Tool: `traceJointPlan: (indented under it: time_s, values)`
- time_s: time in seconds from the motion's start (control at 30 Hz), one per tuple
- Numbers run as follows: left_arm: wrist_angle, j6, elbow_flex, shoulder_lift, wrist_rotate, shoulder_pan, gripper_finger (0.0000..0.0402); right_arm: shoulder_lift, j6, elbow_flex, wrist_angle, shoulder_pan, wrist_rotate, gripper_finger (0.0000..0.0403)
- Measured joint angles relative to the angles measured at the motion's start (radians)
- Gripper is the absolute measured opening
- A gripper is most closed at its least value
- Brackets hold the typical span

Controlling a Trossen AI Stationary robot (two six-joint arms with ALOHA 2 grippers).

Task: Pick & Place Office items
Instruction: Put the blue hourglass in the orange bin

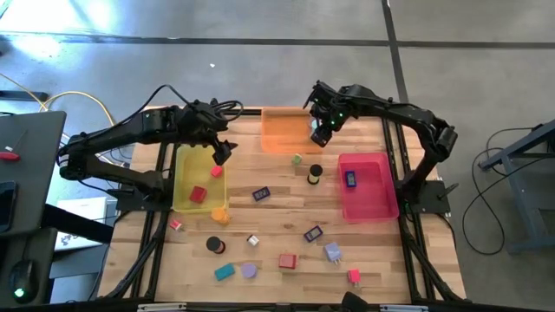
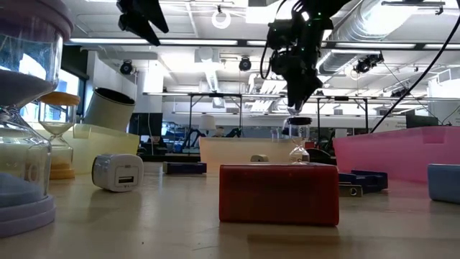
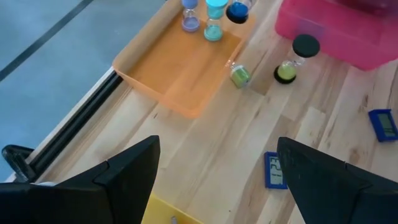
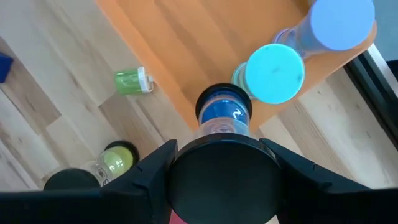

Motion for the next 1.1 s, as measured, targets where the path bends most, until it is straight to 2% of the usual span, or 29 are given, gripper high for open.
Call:
traceJointPlan:
  time_s: [0.43,1.1]
  values:
    - [-0.001,0.001,0.000,0.000,0.047,0.000,0.0317,0.045,0.036,-0.001,-0.007,0.022,0.007,0.0194]
    - [-0.001,0.032,0.000,0.000,0.047,0.000,0.0317,0.114,0.085,-0.001,0.001,0.029,0.003,0.0194]
